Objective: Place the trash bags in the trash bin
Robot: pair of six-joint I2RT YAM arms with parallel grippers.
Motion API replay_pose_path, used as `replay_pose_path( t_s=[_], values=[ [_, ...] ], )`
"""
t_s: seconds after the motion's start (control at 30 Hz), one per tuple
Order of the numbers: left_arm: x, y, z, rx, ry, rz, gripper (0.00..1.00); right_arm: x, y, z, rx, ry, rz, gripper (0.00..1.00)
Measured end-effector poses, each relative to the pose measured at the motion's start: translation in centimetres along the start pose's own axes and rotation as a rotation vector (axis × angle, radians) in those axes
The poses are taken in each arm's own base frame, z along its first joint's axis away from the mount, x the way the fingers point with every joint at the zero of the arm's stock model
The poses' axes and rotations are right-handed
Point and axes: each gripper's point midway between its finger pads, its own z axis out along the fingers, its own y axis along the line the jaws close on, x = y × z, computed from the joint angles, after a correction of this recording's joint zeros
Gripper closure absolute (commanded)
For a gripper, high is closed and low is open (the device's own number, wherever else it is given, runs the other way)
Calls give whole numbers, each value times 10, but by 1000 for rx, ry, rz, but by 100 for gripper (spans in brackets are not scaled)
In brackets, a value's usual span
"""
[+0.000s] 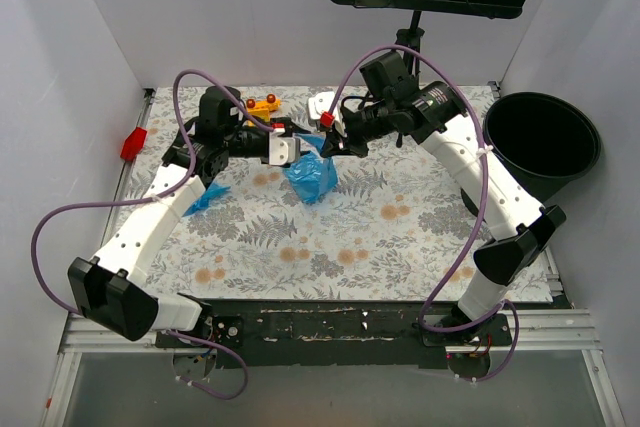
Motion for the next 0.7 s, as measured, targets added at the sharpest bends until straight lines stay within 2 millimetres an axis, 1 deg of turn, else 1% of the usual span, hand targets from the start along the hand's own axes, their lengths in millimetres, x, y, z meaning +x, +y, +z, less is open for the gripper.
replay_pose_path(
  t_s=[0.03, 0.07, 0.1, 0.17, 0.33, 0.53, 0.7],
  values=[
    [0, 1, 0, -5, -1, 2, 78, 1, 0, 0, 2, 3, 0, 99],
    [-1, 2, 0, -7, -1, -2, 89, 1, -1, 0, 5, 7, 0, 99],
    [0, 2, 0, -9, 1, -7, 94, 2, -1, 0, 8, 11, 1, 99],
    [0, 1, 0, -9, 7, -17, 100, 4, -1, 0, 9, 17, 3, 99],
    [-1, -2, 3, -5, 14, -42, 100, 7, 0, 1, 7, 22, 12, 99],
    [-10, -10, 12, 15, 0, -91, 100, 9, 0, 3, 8, 24, 41, 99],
    [-16, -14, 17, 19, -4, -119, 100, 16, 0, 8, 16, 35, 96, 99]
  ],
)
